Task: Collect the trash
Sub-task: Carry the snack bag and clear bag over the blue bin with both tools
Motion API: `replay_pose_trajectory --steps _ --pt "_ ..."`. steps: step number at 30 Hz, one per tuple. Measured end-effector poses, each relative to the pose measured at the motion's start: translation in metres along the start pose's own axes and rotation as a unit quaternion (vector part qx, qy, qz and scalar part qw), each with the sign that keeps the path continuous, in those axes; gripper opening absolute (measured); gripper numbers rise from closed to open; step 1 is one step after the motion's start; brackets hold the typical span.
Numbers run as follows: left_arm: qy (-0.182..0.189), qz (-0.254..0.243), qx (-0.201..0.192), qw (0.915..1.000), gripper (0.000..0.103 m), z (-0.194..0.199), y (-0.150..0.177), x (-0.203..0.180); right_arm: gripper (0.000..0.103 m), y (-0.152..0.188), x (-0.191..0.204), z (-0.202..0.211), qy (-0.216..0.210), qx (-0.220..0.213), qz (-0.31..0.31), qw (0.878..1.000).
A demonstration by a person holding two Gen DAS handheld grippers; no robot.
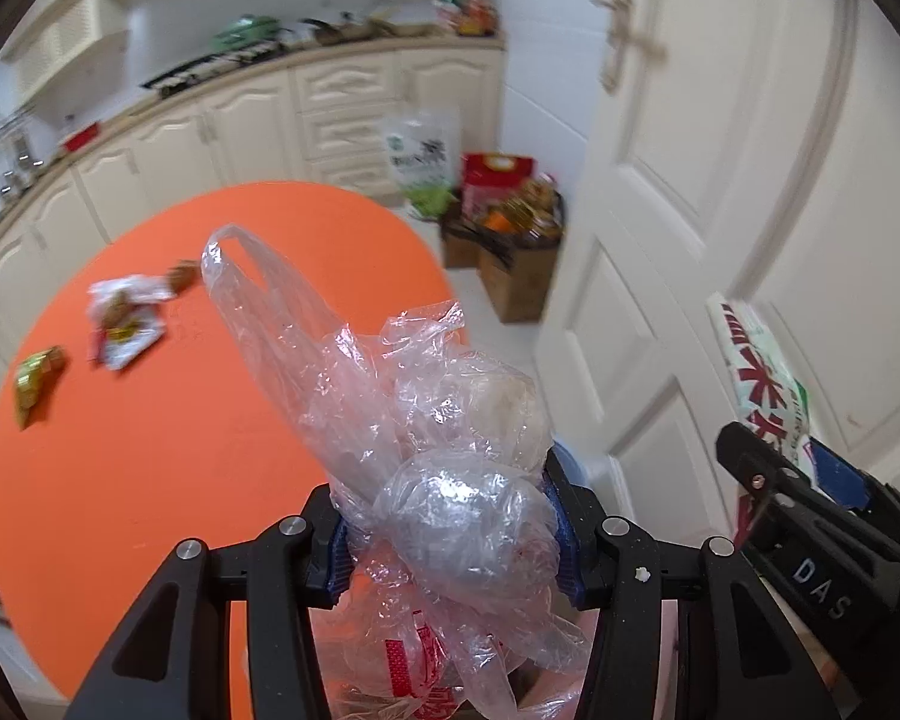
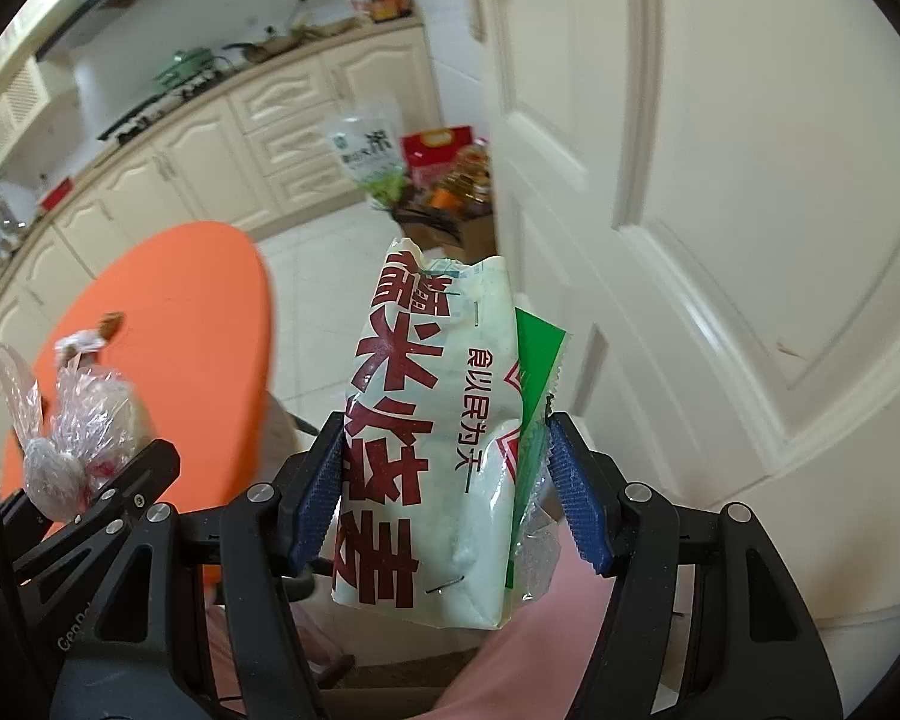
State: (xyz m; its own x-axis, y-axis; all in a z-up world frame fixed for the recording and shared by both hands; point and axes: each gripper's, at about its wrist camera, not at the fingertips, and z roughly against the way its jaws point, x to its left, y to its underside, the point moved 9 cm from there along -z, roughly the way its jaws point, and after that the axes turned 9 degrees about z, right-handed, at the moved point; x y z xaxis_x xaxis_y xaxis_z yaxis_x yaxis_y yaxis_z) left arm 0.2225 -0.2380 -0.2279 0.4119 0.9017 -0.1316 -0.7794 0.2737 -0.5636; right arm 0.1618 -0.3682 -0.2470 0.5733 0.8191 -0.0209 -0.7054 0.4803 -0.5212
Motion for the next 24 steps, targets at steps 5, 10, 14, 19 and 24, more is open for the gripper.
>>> replay_pose_trajectory --steps 5,10,14,19,24 --pt "0.014 -0.024 0.037 0.9989 0.047 -0.039 -0.014 -0.024 0.062 0.004 -0.027 -0.024 0.011 0.027 -0.015 0.999" --pt "0.015 -0.036 0.070 0.9968 0.047 -0.078 -0.034 -0.040 0.062 0.006 -0.046 -0.043 0.007 0.044 -0.031 0.999" --pt "0.017 -0.046 0.086 0.9951 0.047 -0.107 -0.052 -0.054 0.062 0.003 -0.056 -0.057 0.013 0.058 -0.031 0.998" --pt "0.029 -0.055 0.114 0.9915 0.048 -0.146 -0.072 -0.079 0.062 0.005 -0.073 -0.069 0.023 0.074 -0.039 0.996" --pt "0.030 -0.064 0.138 0.9878 0.050 -0.173 -0.082 -0.091 0.062 0.006 -0.090 -0.079 0.029 0.086 -0.051 0.995"
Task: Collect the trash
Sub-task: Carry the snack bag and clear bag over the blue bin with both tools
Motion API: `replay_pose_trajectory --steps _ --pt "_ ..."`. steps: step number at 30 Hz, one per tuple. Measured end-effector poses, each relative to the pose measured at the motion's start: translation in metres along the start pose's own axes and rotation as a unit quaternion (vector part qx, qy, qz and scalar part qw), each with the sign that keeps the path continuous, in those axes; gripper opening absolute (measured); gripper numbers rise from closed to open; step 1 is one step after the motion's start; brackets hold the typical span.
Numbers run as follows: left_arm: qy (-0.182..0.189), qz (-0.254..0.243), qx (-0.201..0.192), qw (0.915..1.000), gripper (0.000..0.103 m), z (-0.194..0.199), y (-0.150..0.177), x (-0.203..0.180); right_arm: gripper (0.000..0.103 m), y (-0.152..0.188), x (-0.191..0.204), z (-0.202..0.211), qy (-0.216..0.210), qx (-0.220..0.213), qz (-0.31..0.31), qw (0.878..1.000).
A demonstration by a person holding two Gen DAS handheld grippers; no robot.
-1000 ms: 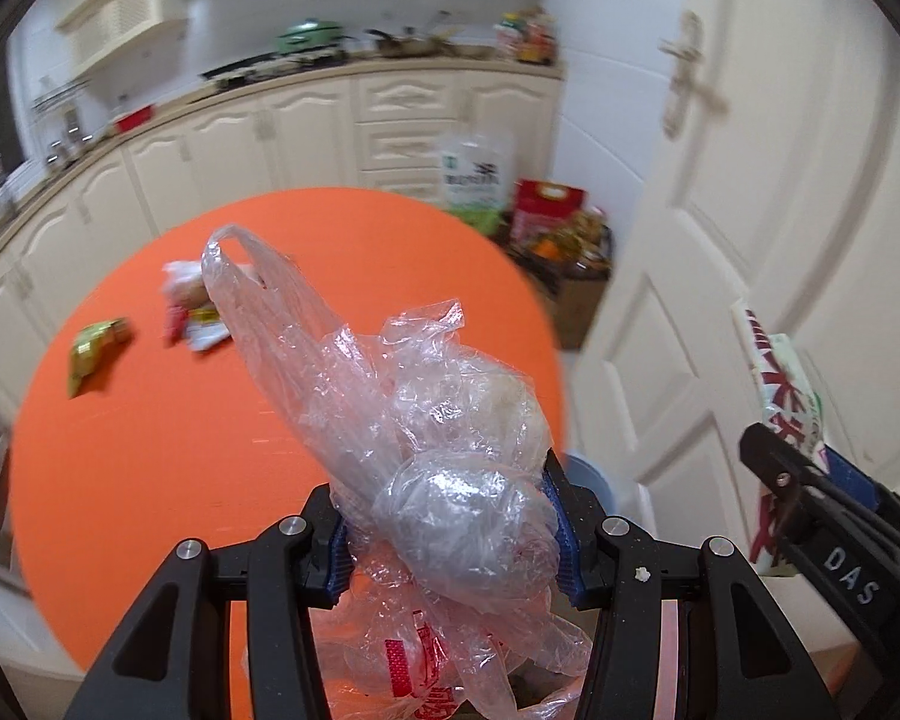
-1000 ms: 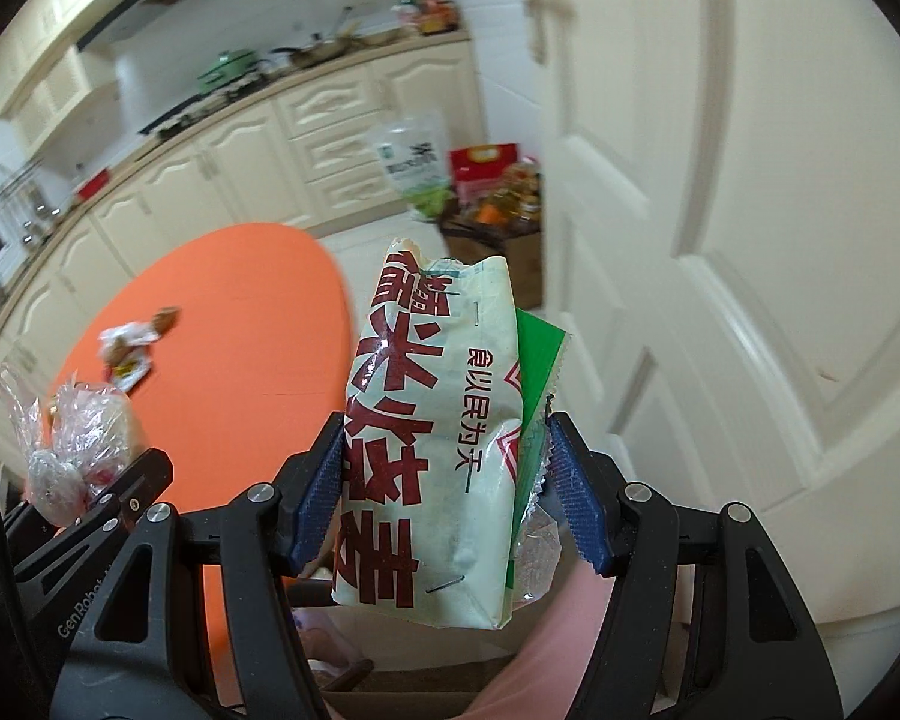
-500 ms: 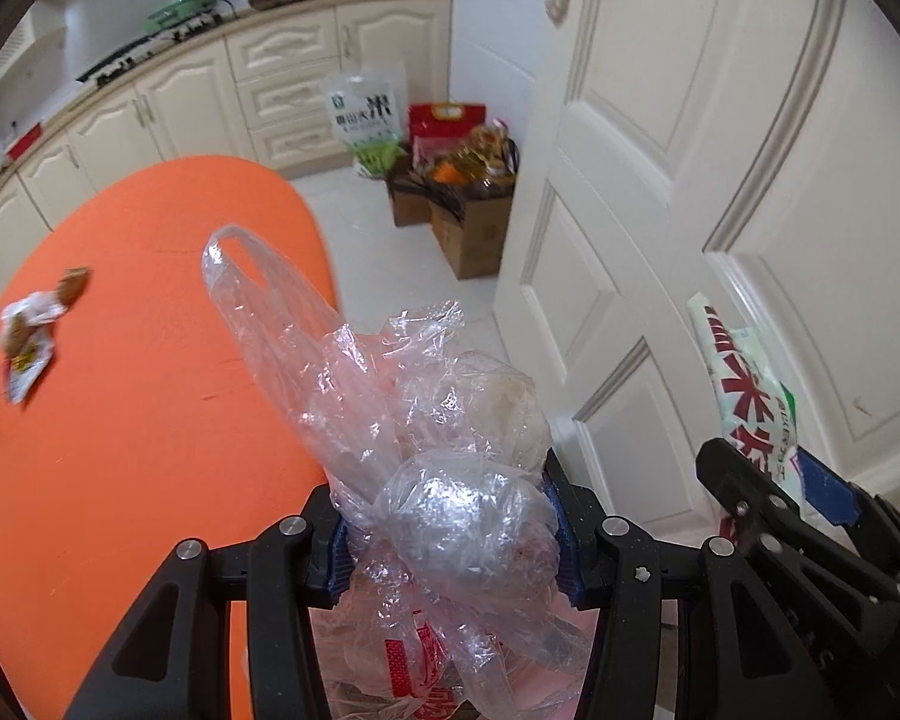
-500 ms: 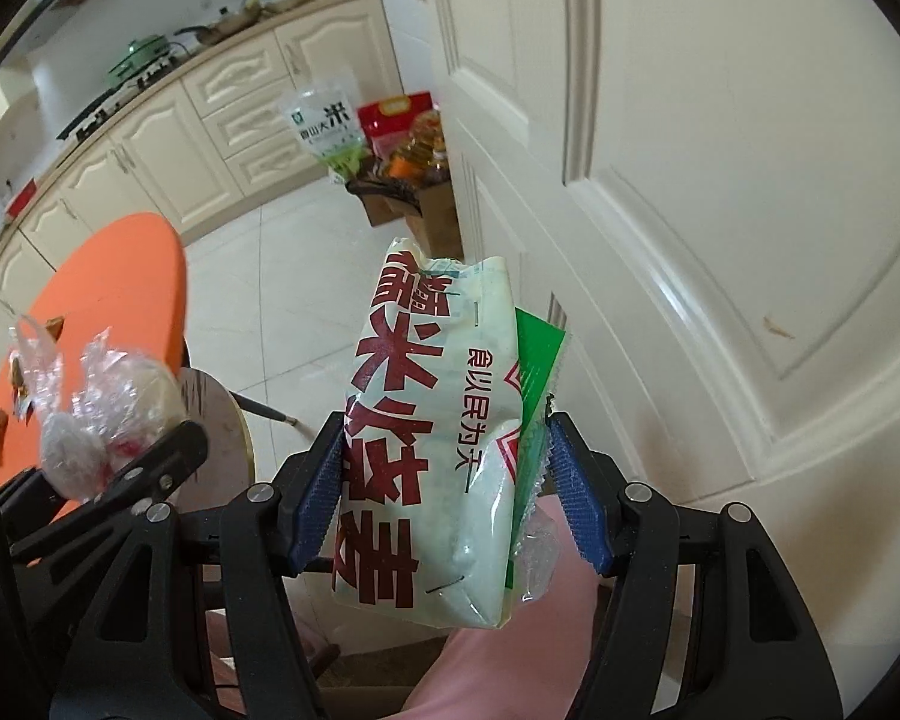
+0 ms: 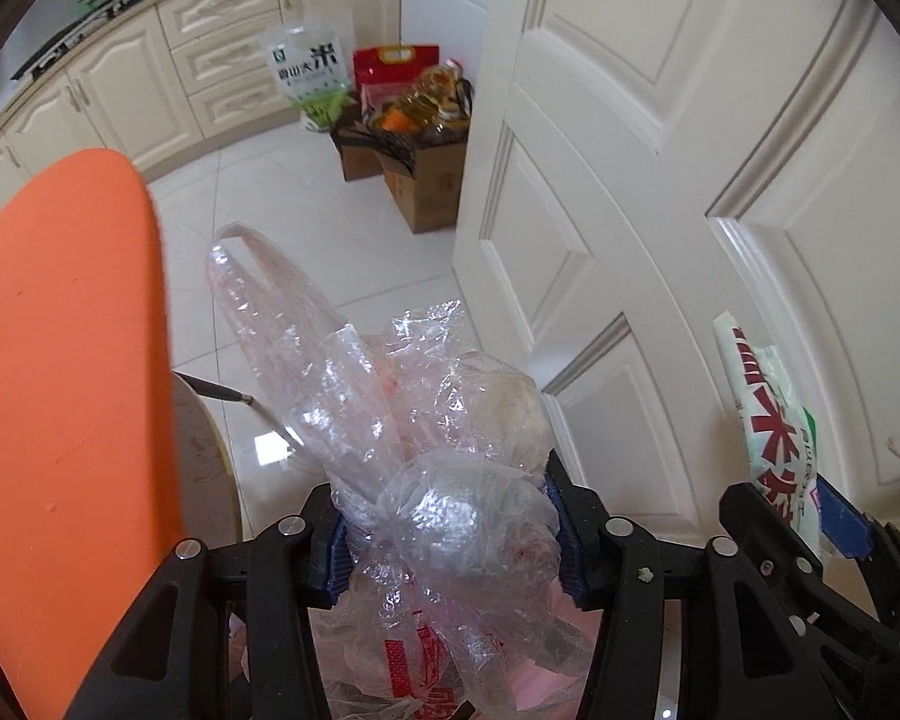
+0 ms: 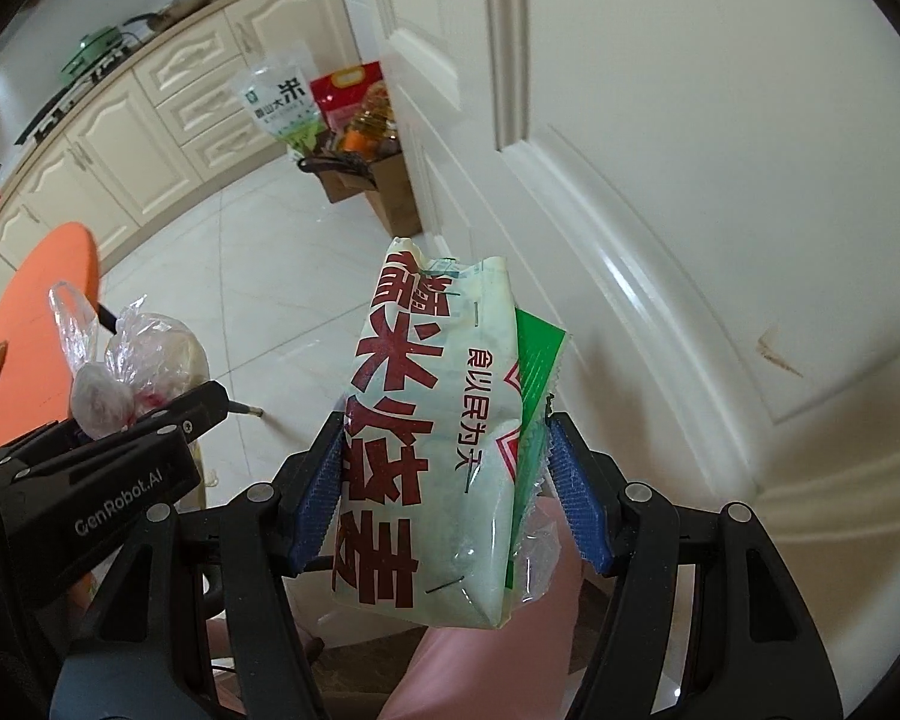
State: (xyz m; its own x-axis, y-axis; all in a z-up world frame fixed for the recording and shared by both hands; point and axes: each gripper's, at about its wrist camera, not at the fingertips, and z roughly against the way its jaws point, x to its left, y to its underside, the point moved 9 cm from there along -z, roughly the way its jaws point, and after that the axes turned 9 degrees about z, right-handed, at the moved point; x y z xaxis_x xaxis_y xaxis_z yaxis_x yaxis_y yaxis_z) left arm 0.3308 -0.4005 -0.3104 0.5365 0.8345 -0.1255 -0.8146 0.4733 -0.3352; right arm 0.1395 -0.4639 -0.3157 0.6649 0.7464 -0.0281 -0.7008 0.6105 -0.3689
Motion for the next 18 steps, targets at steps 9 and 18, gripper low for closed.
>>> replay_pose_trajectory --steps 9,18 --pt "-0.008 0.007 0.019 0.9998 0.053 -0.017 -0.016 -0.007 0.063 -0.001 -0.006 -0.011 0.000 0.012 -0.012 1.000" --pt "0.000 0.015 -0.005 0.9999 0.056 0.010 -0.011 0.002 0.063 -0.006 -0.002 -0.016 -0.001 0.013 -0.006 1.000"
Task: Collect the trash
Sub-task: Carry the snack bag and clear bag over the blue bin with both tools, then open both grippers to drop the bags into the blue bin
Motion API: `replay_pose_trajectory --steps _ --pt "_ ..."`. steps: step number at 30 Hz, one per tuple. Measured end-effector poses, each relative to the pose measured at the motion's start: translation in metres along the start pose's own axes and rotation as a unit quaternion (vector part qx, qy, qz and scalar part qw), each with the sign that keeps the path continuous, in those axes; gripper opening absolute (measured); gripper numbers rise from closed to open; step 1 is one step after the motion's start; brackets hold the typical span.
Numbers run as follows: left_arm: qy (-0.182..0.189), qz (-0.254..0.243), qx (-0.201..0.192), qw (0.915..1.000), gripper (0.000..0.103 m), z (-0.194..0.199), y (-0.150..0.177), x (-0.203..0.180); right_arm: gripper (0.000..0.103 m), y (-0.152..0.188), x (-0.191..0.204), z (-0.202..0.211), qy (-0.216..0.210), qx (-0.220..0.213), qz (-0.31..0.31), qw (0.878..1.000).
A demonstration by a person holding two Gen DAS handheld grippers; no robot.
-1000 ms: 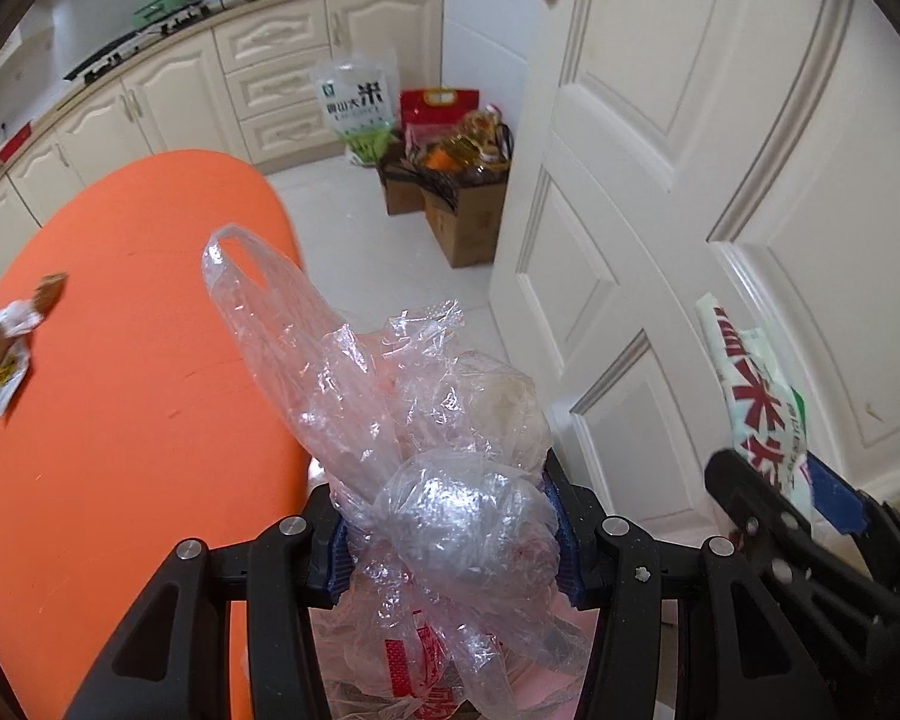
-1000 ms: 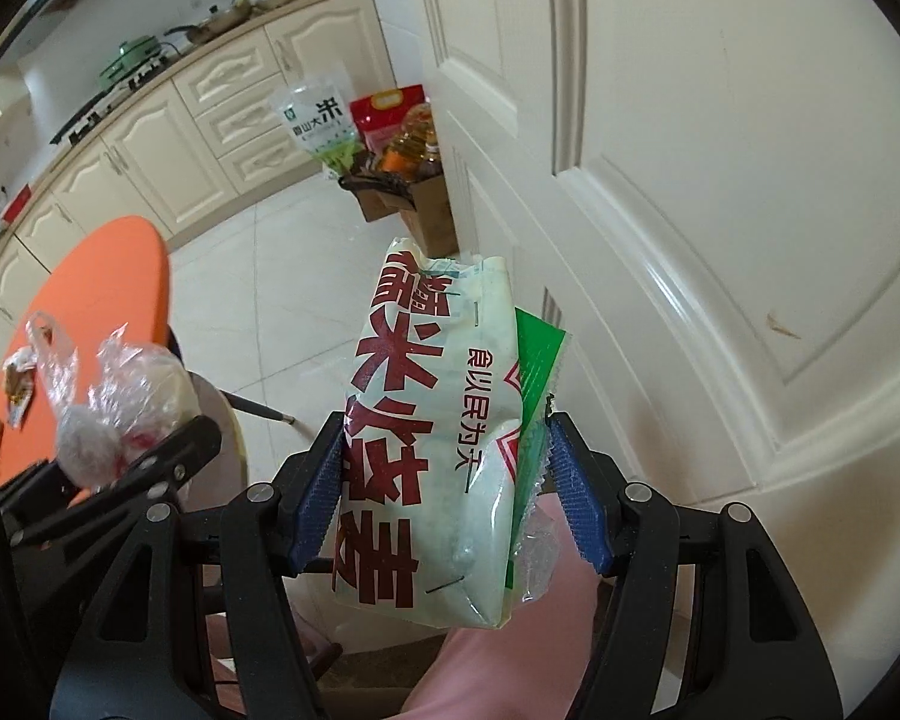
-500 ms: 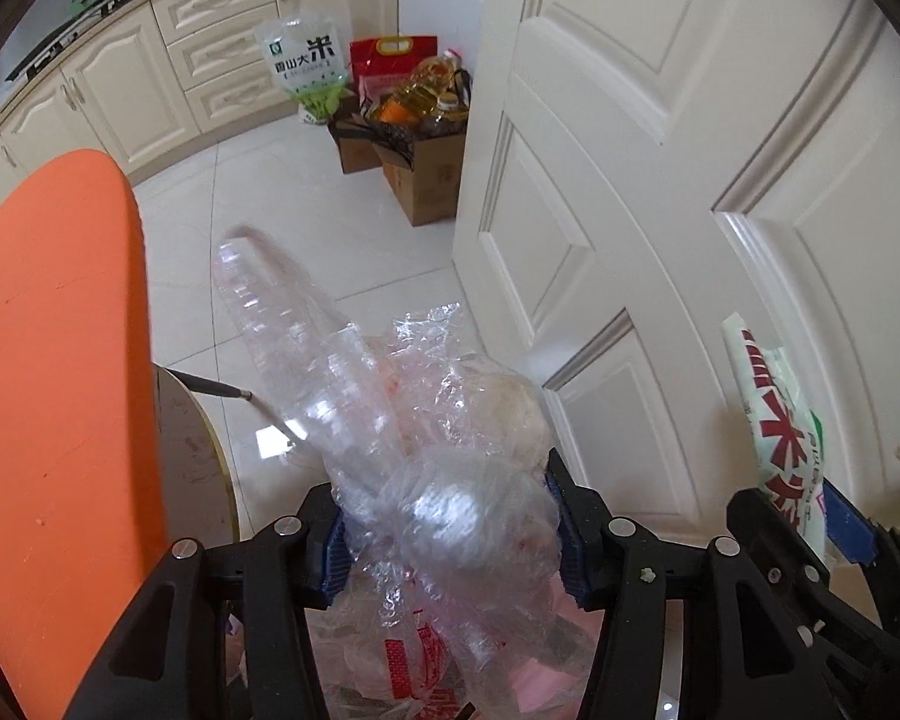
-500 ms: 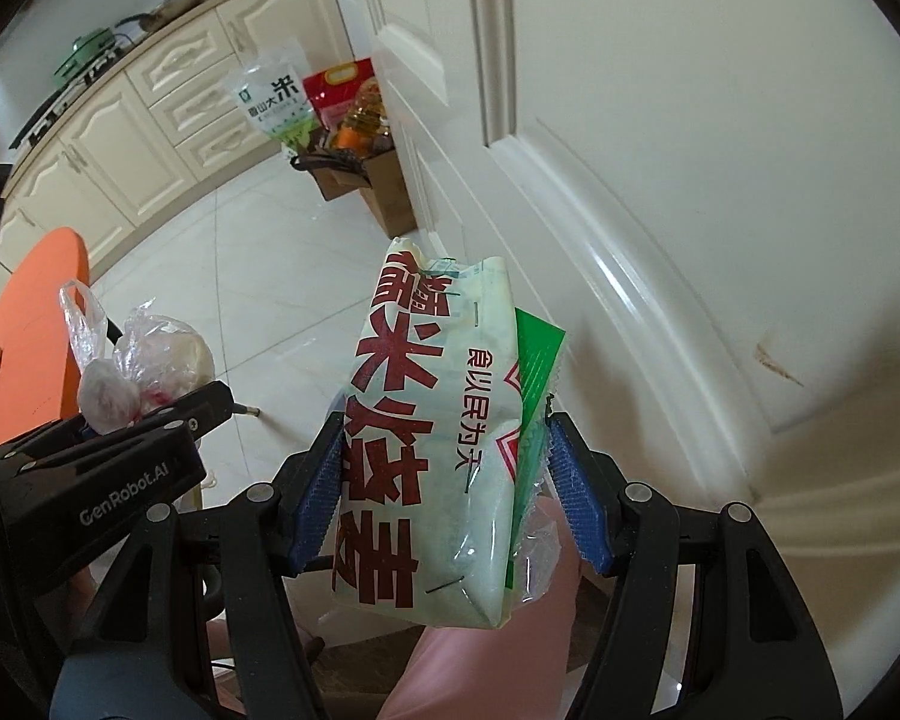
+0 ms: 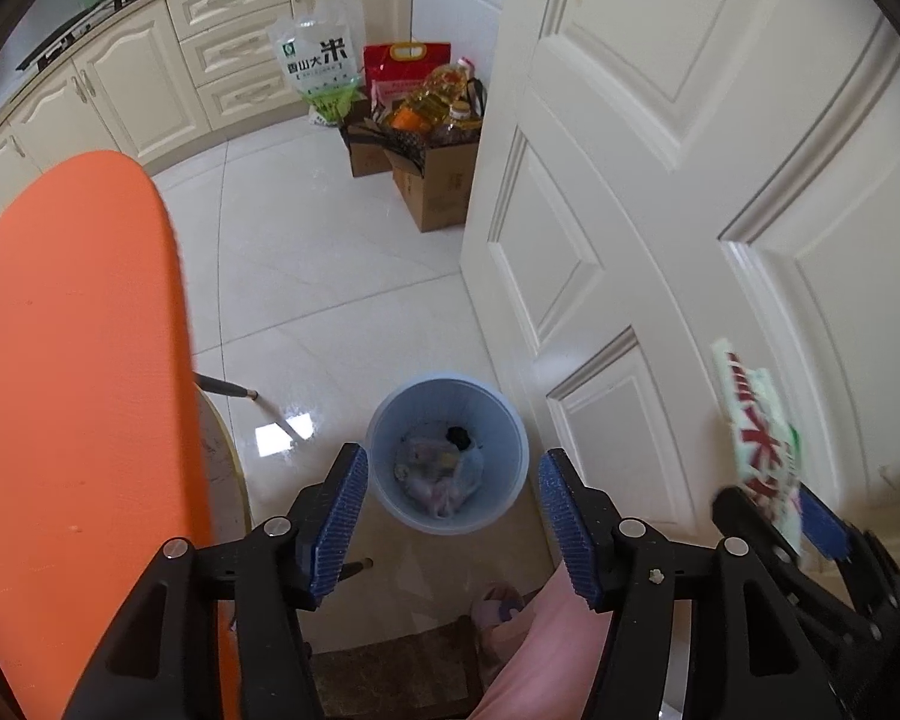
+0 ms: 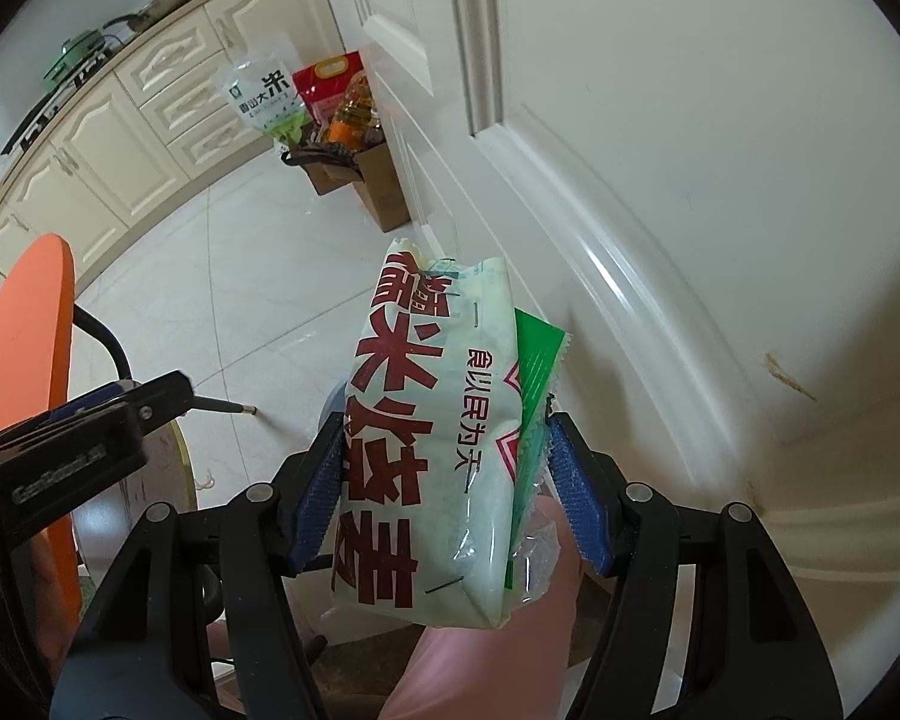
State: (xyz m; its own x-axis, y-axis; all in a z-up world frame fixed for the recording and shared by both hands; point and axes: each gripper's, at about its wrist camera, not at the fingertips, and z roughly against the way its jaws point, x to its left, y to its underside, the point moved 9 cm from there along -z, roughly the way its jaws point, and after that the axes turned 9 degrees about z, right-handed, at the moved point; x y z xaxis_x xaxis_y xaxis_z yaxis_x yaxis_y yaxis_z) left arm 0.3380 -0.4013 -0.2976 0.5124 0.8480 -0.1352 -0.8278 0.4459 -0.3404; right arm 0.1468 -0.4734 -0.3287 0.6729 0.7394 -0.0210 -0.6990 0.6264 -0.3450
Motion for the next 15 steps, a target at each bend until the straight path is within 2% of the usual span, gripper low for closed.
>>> replay_pose_trajectory --steps 6,8,12,15 --pt "-0.007 0.023 -0.039 0.9989 0.056 0.044 0.011 0.031 0.063 -0.010 0.034 -0.012 -0.039 0.008 0.033 0.999" --pt "-0.008 0.028 -0.054 0.9981 0.059 0.056 0.013 0.039 0.064 -0.014 0.043 -0.013 -0.044 0.007 0.043 0.998" --pt "-0.016 0.047 -0.072 0.9962 0.061 0.067 0.022 0.053 0.066 -0.020 0.055 -0.014 -0.062 0.005 0.051 0.997" --pt "-0.018 0.062 -0.071 0.9954 0.061 0.068 0.026 0.062 0.062 -0.023 0.058 -0.011 -0.059 -0.004 0.051 0.997"
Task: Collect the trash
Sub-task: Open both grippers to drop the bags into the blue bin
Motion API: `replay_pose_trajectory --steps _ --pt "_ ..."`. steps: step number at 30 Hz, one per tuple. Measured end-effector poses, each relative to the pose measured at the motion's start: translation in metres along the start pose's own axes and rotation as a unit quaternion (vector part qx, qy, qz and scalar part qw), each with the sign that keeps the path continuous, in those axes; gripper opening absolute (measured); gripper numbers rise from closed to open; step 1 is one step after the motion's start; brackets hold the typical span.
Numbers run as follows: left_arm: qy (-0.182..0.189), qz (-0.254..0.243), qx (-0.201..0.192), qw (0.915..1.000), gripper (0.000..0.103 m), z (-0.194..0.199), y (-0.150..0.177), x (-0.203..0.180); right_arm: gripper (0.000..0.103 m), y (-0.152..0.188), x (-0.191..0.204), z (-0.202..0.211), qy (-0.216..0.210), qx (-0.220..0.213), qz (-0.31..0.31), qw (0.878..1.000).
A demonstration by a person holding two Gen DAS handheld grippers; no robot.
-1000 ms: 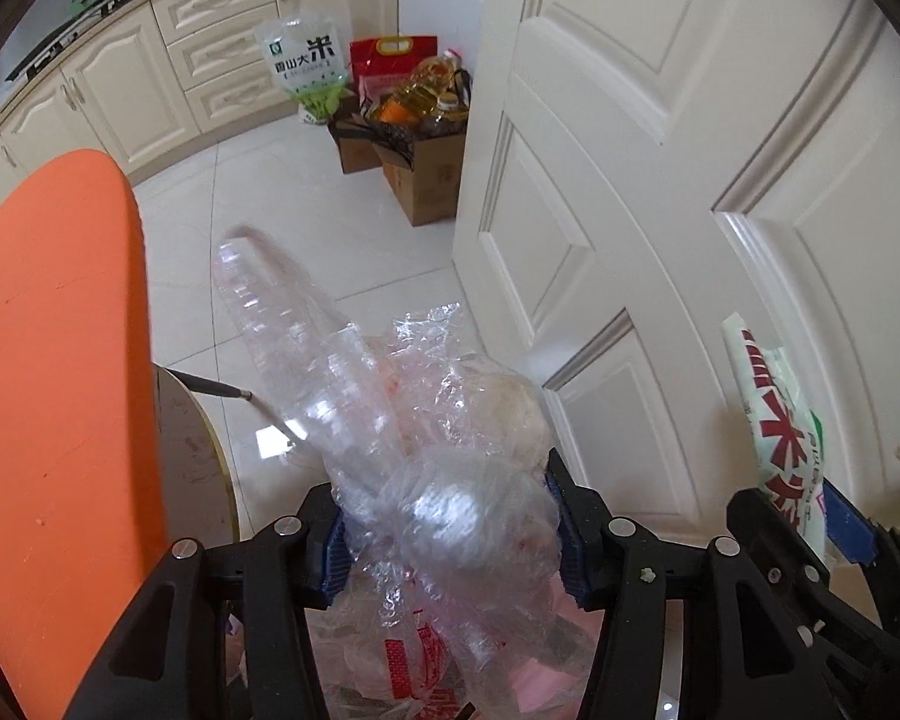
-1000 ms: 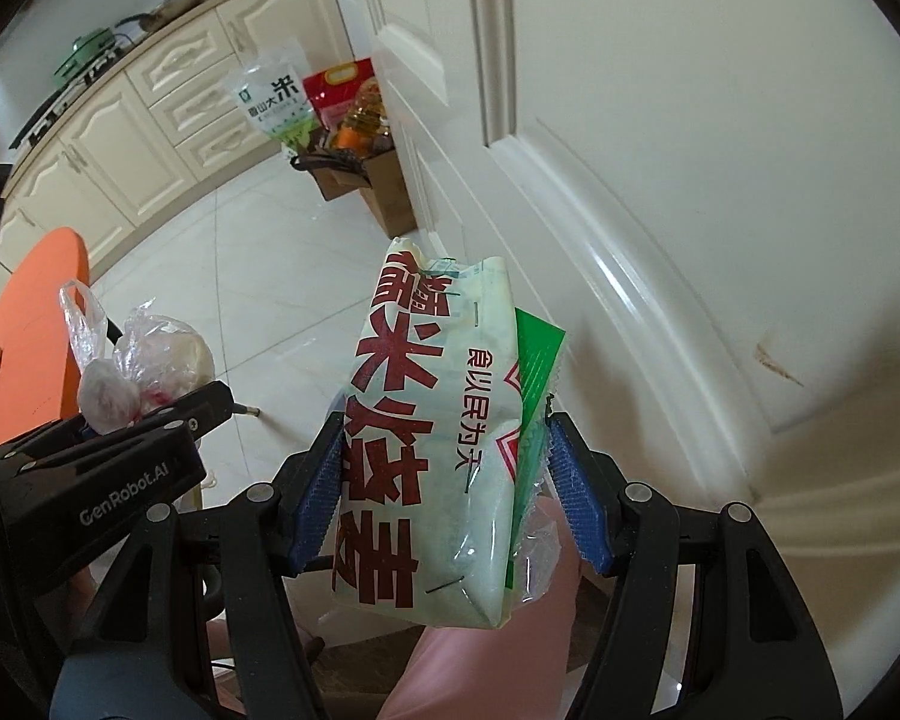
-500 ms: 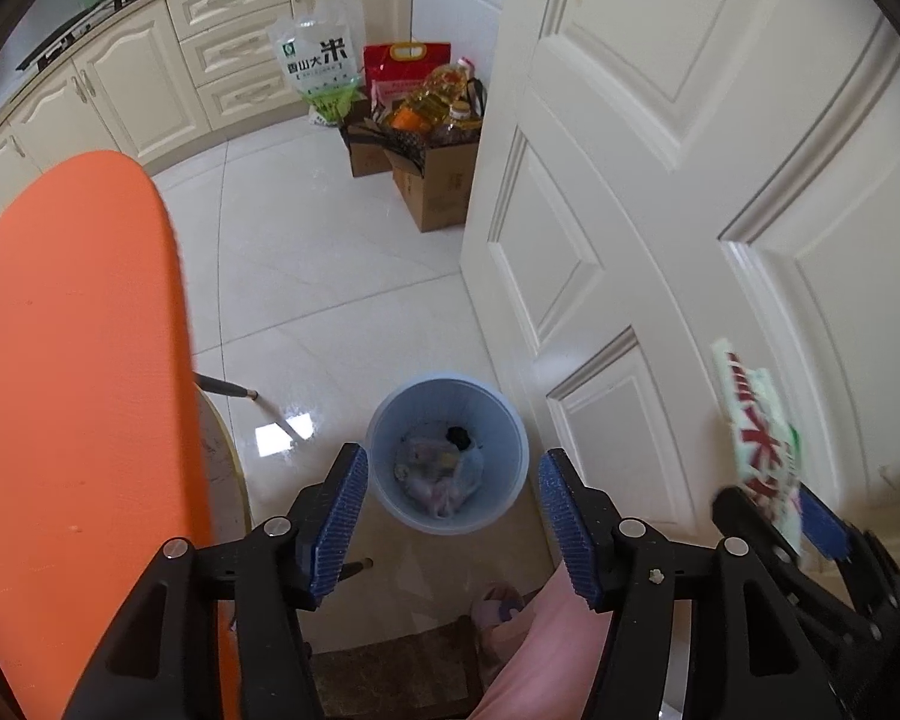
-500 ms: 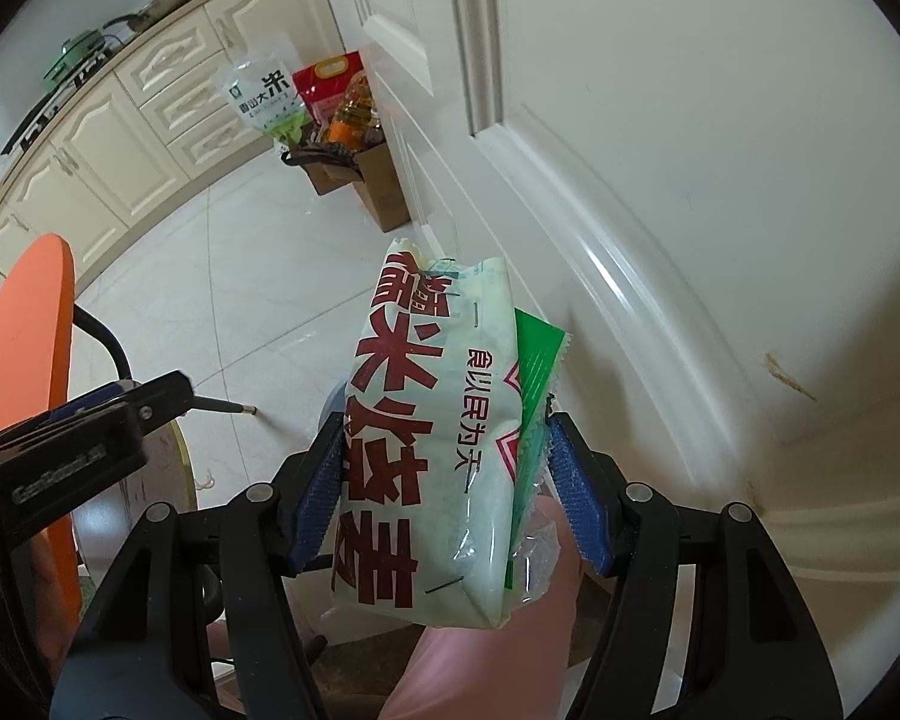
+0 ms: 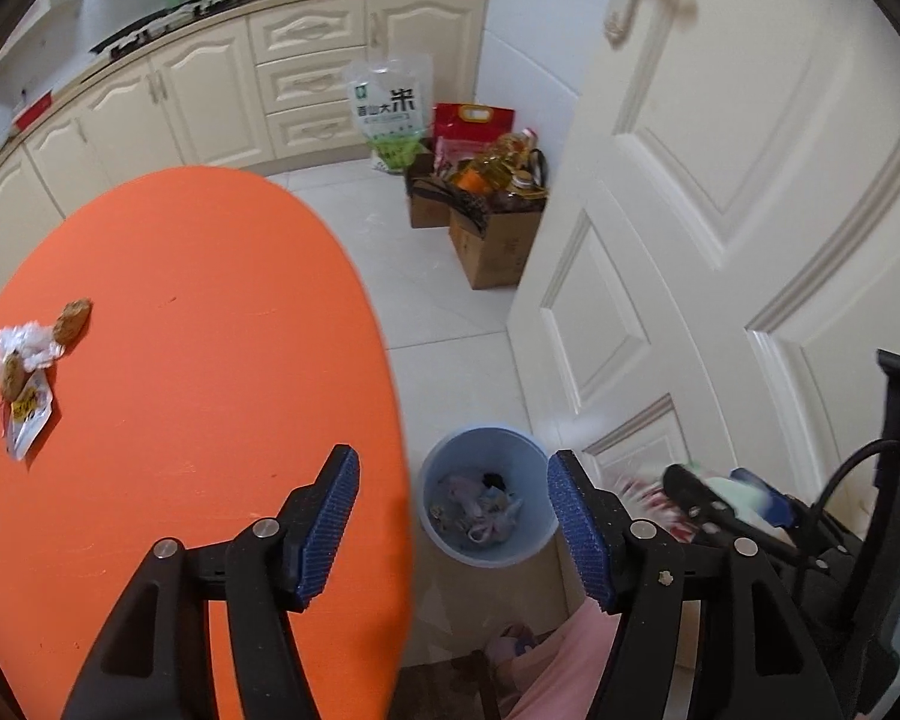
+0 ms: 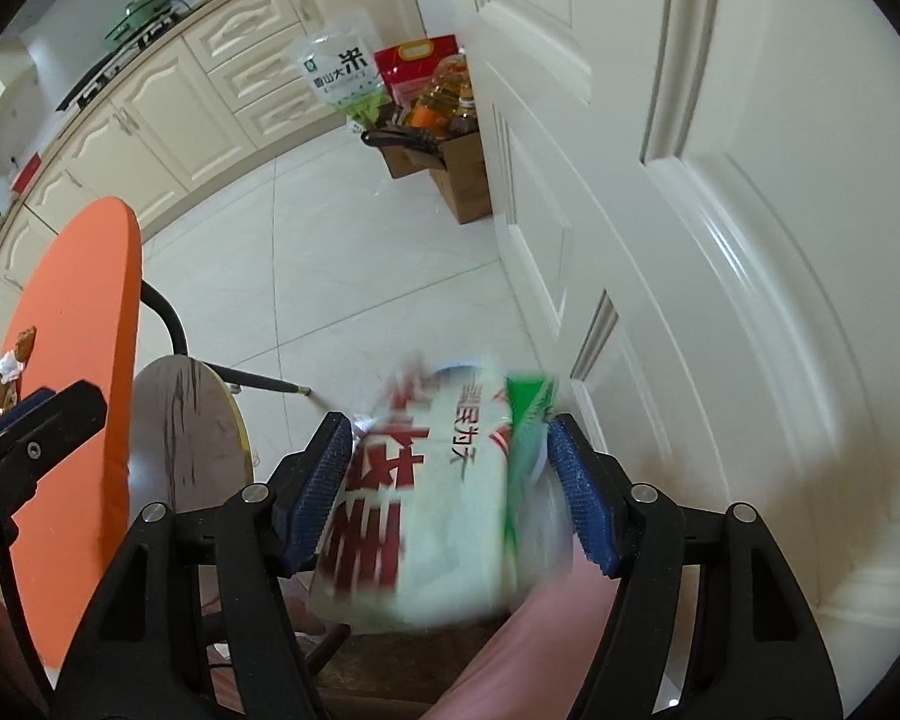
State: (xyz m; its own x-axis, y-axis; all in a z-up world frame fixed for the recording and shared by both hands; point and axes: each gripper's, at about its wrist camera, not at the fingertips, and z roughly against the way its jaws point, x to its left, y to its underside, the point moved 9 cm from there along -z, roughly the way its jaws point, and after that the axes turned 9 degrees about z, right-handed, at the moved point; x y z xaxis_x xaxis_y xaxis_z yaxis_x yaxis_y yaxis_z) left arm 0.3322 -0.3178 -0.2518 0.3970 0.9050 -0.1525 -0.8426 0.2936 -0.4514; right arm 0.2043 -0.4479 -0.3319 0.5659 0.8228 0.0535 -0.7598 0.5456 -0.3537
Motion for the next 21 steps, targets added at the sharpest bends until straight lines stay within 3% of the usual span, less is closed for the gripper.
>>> replay_pose_trajectory --steps 9,21 --pt "-0.003 0.008 0.011 0.9999 0.061 0.003 0.010 0.006 0.061 0.002 0.003 0.000 0.010 0.013 0.006 1.000" --pt "-0.003 0.014 0.017 0.9997 0.061 0.001 -0.005 0.018 0.062 0.004 -0.005 0.006 0.029 0.015 0.002 0.999"
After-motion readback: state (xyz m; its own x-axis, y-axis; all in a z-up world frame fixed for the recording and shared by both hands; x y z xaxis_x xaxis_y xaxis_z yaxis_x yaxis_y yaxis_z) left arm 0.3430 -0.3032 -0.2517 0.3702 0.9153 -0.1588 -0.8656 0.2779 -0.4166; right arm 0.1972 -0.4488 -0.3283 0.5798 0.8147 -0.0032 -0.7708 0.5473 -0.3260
